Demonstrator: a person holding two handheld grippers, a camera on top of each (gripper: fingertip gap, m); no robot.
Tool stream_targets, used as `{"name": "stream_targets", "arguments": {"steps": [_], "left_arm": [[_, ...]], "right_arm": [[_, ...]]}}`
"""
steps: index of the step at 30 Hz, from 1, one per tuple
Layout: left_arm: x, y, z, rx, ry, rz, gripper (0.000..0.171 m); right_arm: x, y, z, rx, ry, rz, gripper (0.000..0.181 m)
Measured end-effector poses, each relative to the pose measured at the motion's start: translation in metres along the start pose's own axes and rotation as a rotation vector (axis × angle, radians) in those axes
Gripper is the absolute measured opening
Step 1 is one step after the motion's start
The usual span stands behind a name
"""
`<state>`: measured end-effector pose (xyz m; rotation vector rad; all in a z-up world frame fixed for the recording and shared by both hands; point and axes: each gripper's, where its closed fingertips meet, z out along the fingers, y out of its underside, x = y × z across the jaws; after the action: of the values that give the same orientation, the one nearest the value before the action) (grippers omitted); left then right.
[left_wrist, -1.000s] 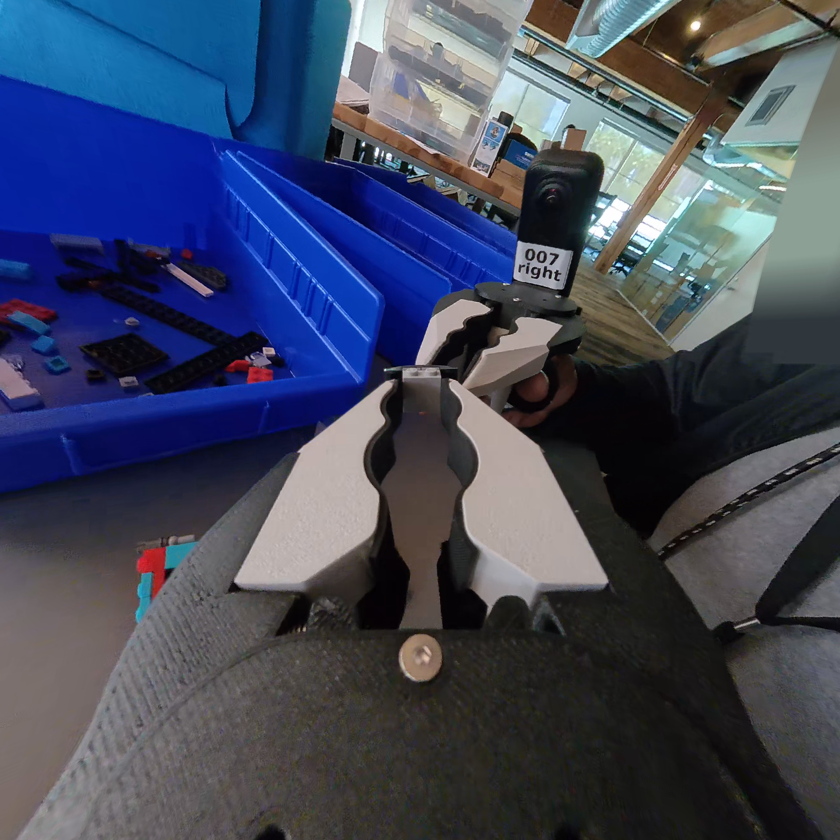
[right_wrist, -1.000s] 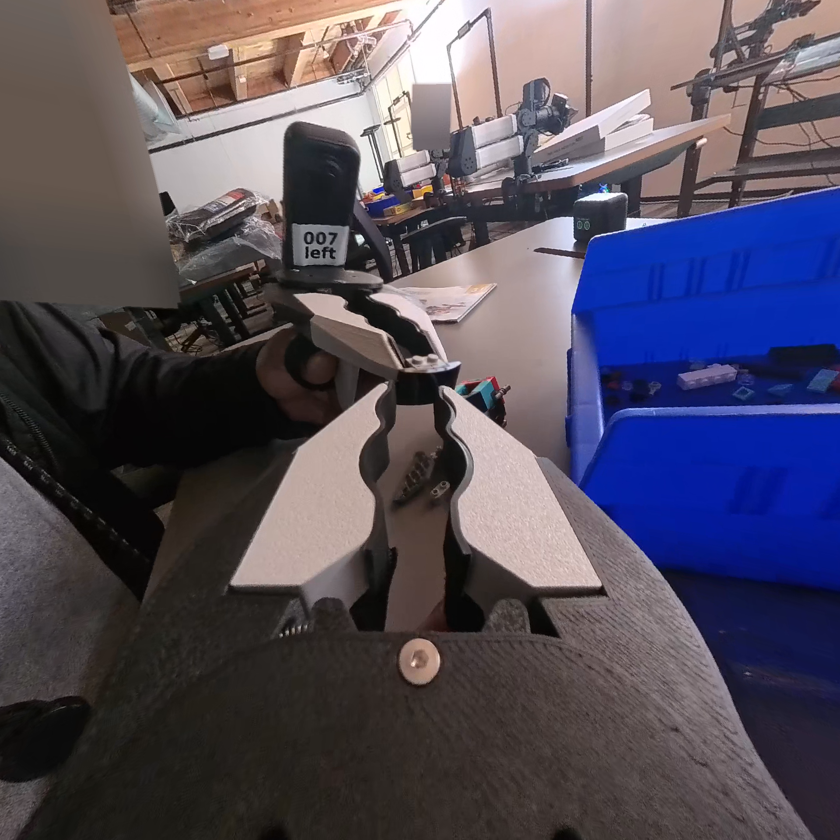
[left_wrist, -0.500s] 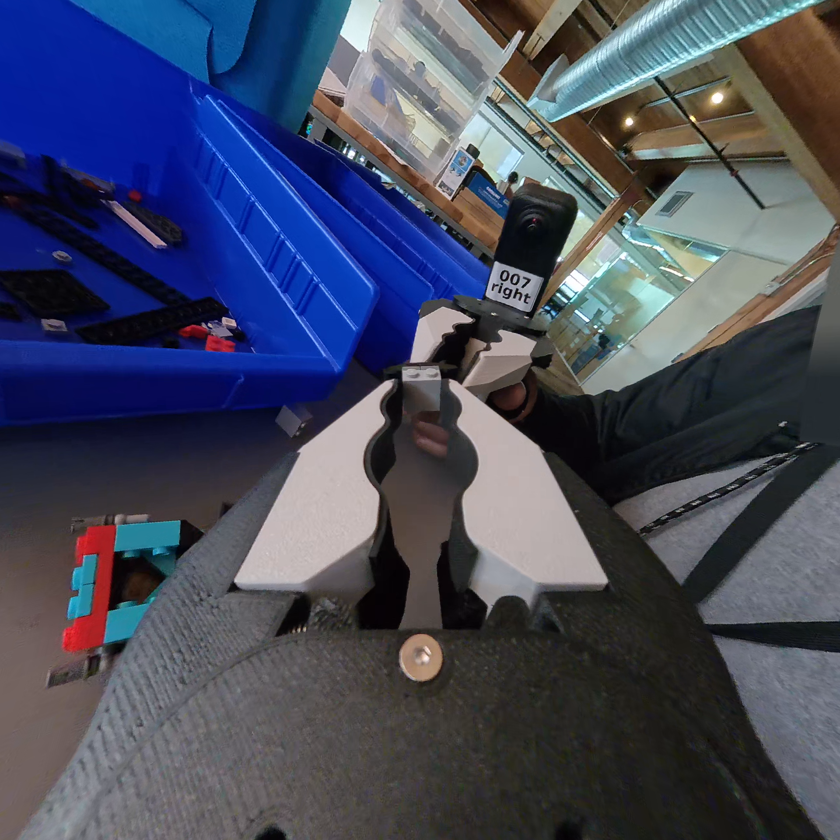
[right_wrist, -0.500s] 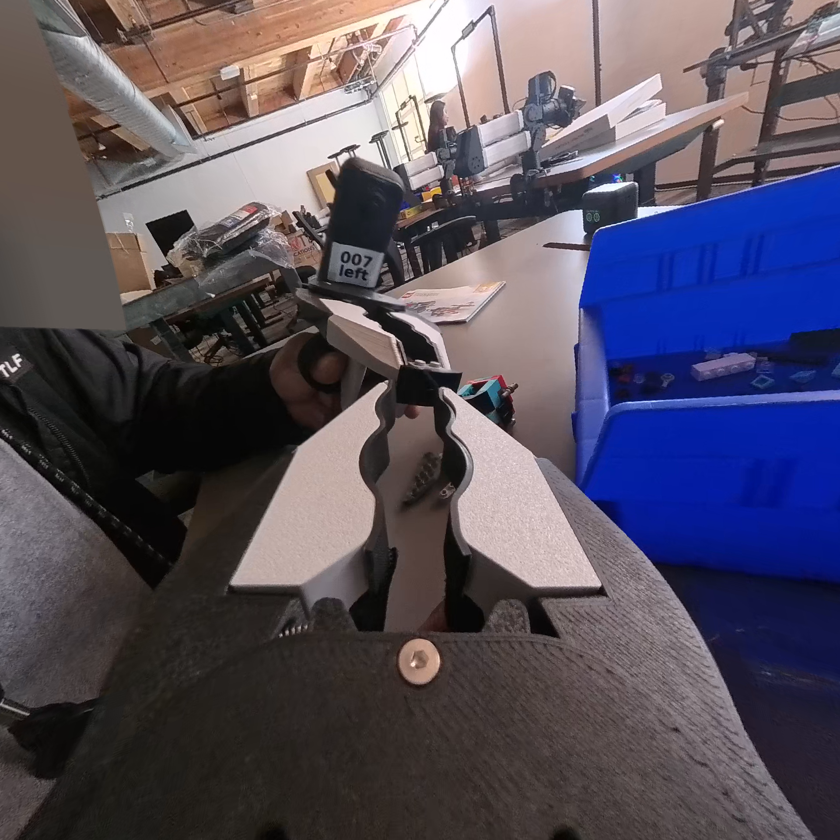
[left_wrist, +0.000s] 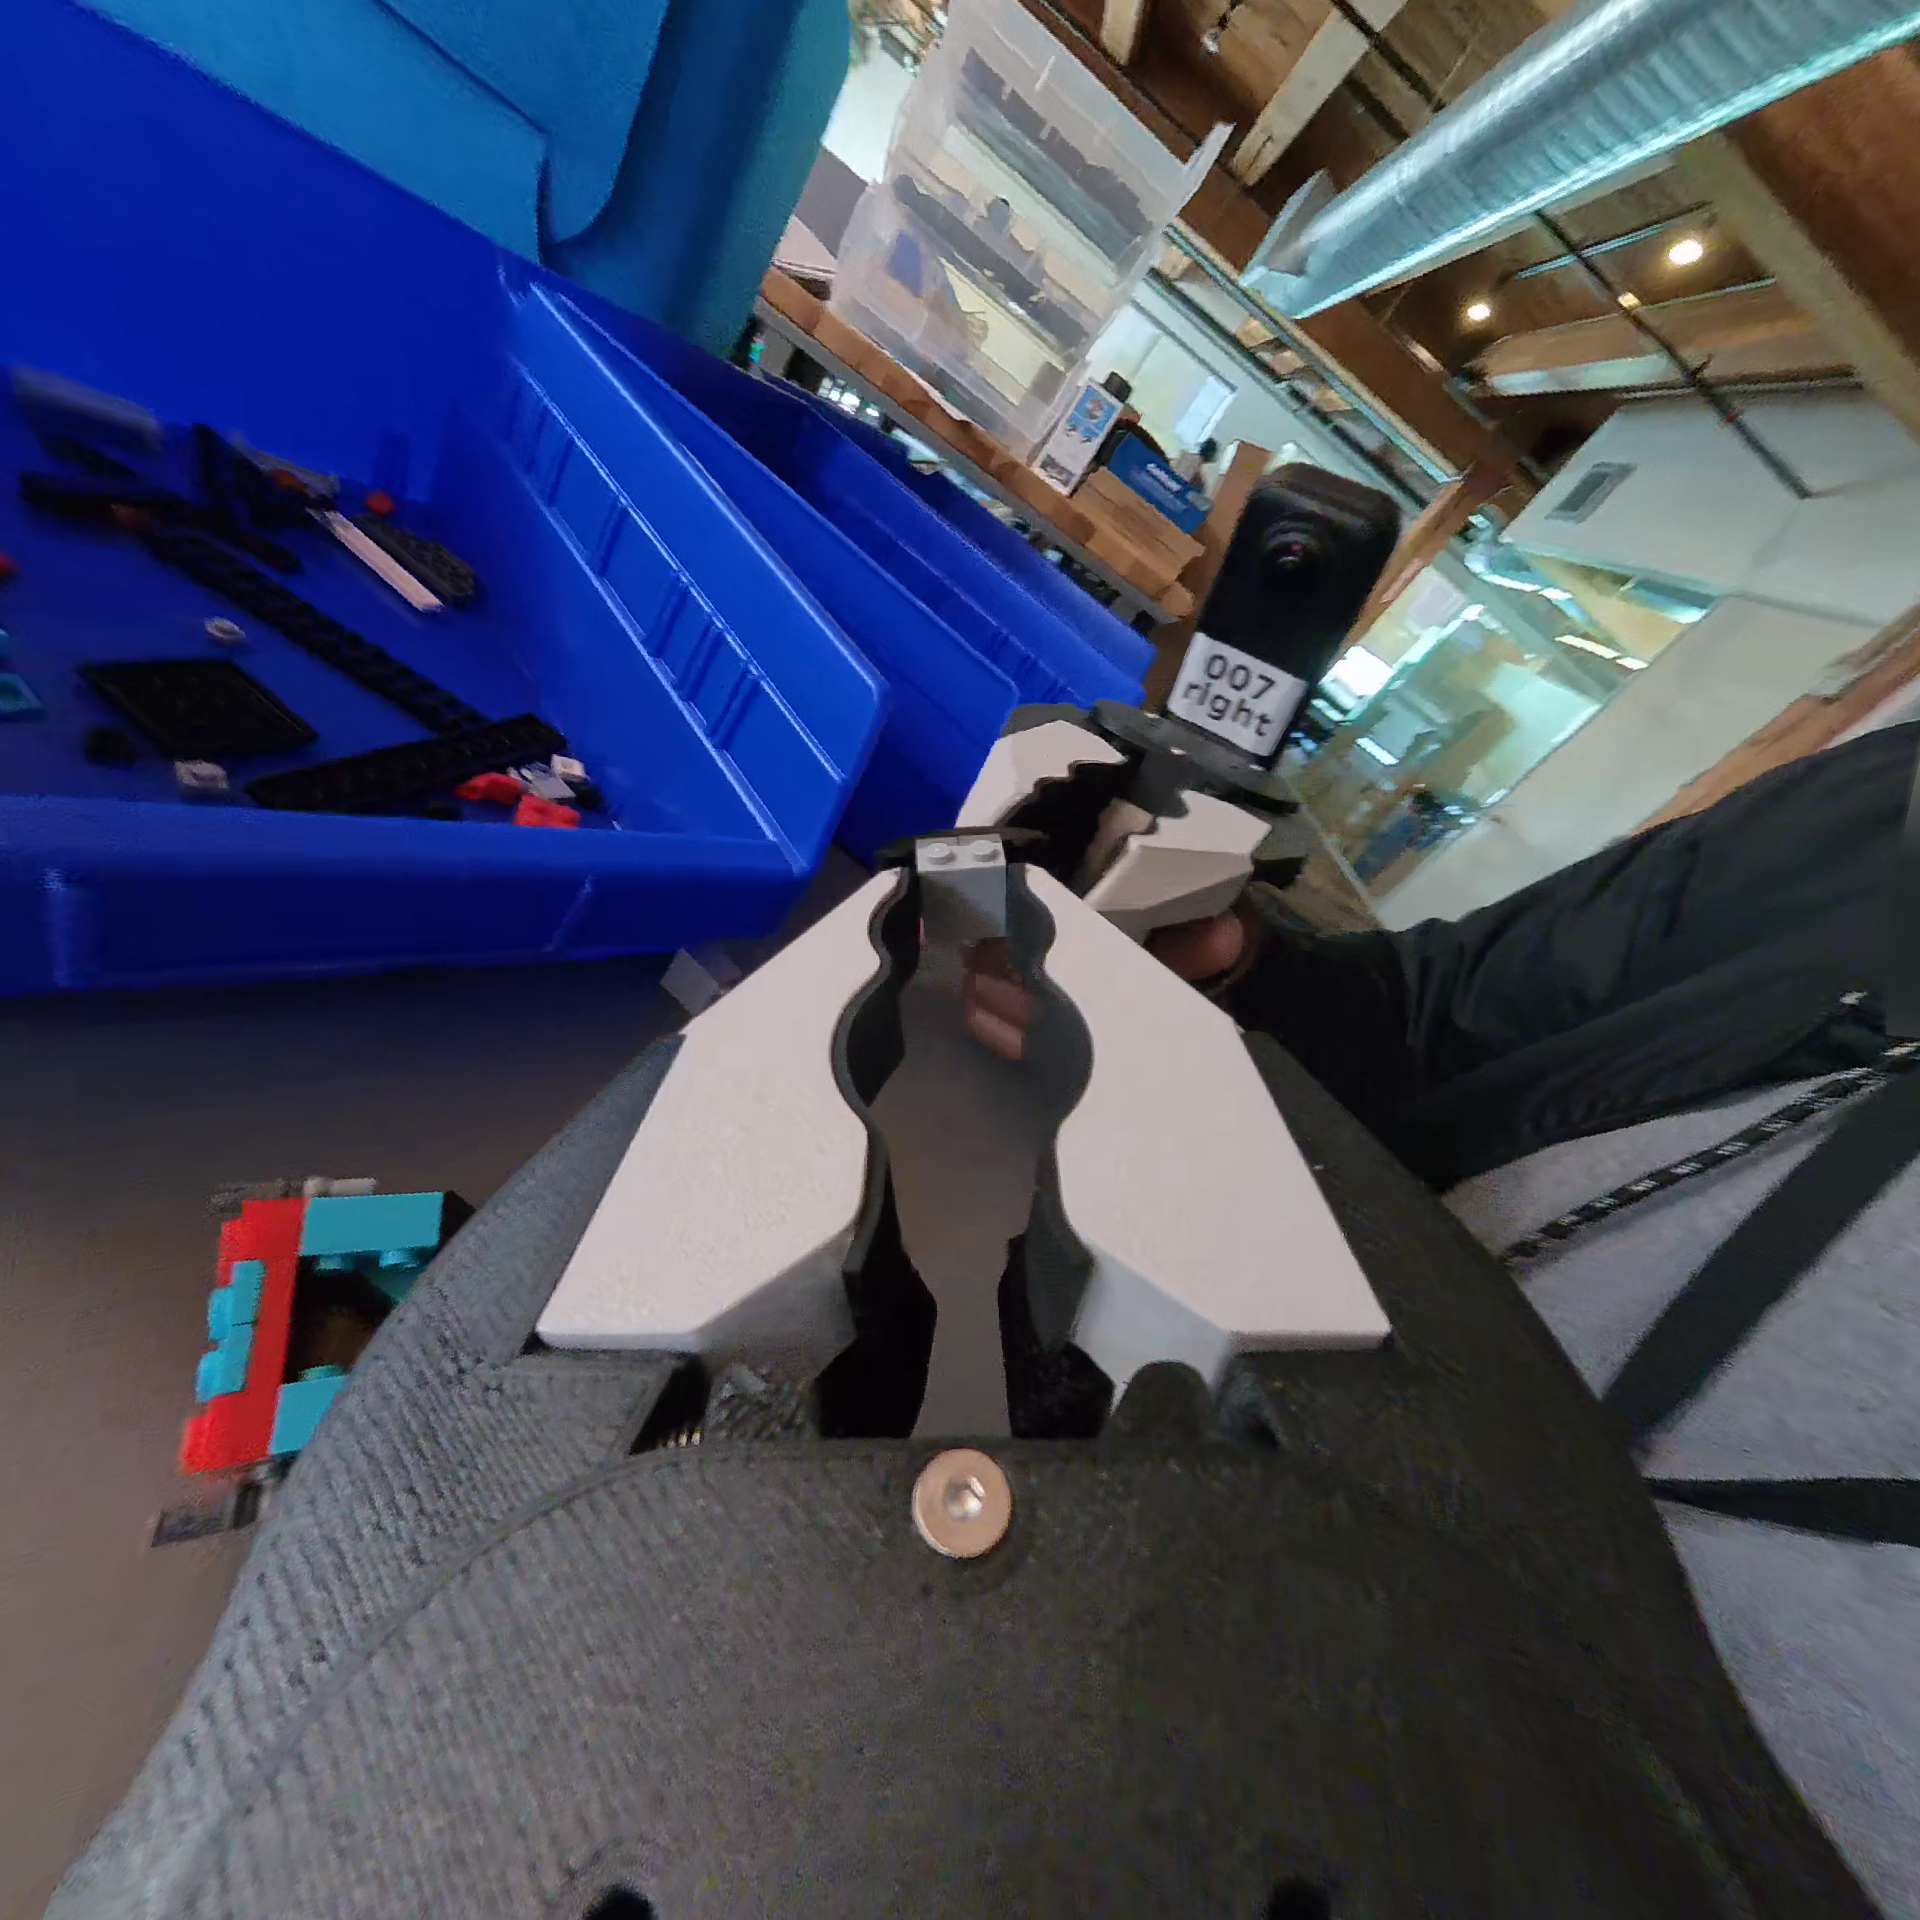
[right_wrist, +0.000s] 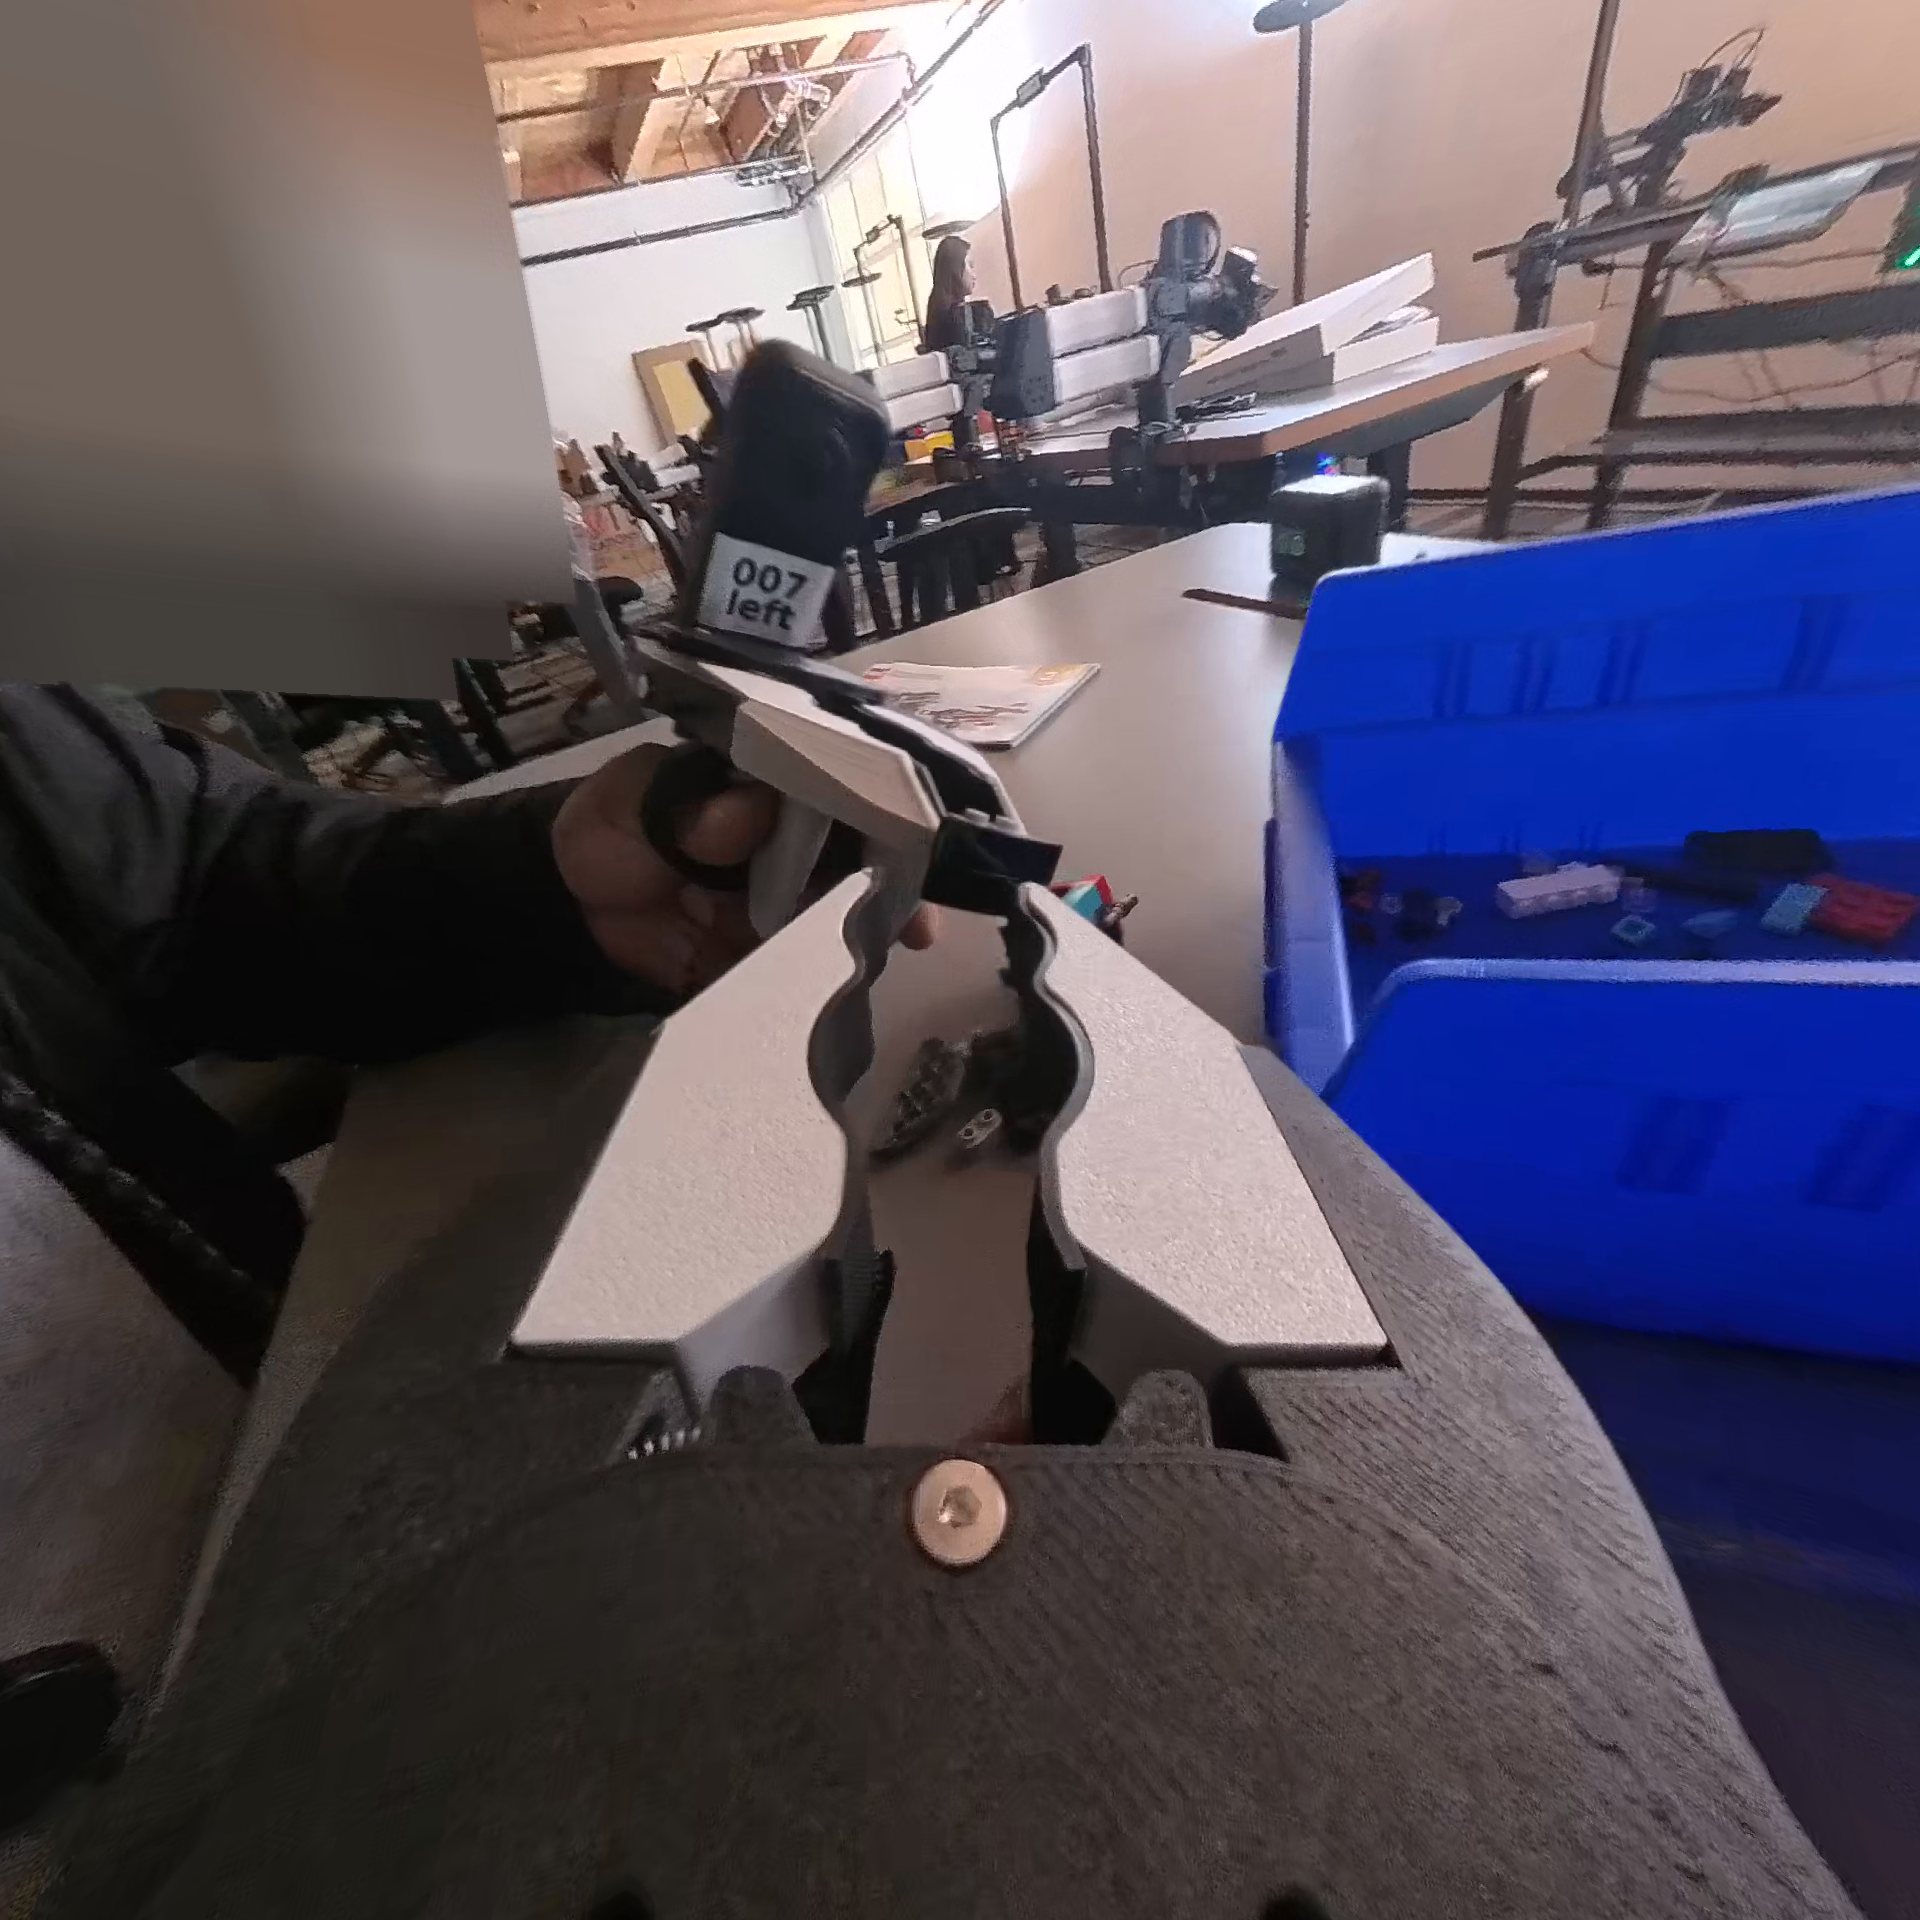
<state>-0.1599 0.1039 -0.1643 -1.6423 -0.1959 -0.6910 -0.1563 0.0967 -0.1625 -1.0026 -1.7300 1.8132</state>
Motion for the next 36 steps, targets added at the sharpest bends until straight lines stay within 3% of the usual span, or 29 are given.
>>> {"name": "stream_targets", "arguments": {"steps": [6,10,19,36], "left_arm": [[-0.0018,-0.003,-0.0012,-0.008,-0.106,0.147,0.017],[-0.0007,0.0004,0.0005,-0.022,-0.109,0.165,0.017],[0.0018,0.0024,0.0013,-0.005,0.011,-0.015,0.017],[0.0013,0.0029,0.0013,0.033,0.101,-0.185,0.017]], "right_arm": [[0.0053,0.0018,0.003,-0.031,0.152,-0.231,0.028],[0.0049,0.0031,0.0033,-0.043,0.174,-0.289,0.014],[0.0026,-0.0001,-0.0004,-0.025,0.097,-0.185,0.013],[0.0045,-0.0013,-0.0022,-0.005,0.028,0.006,0.013]]}}
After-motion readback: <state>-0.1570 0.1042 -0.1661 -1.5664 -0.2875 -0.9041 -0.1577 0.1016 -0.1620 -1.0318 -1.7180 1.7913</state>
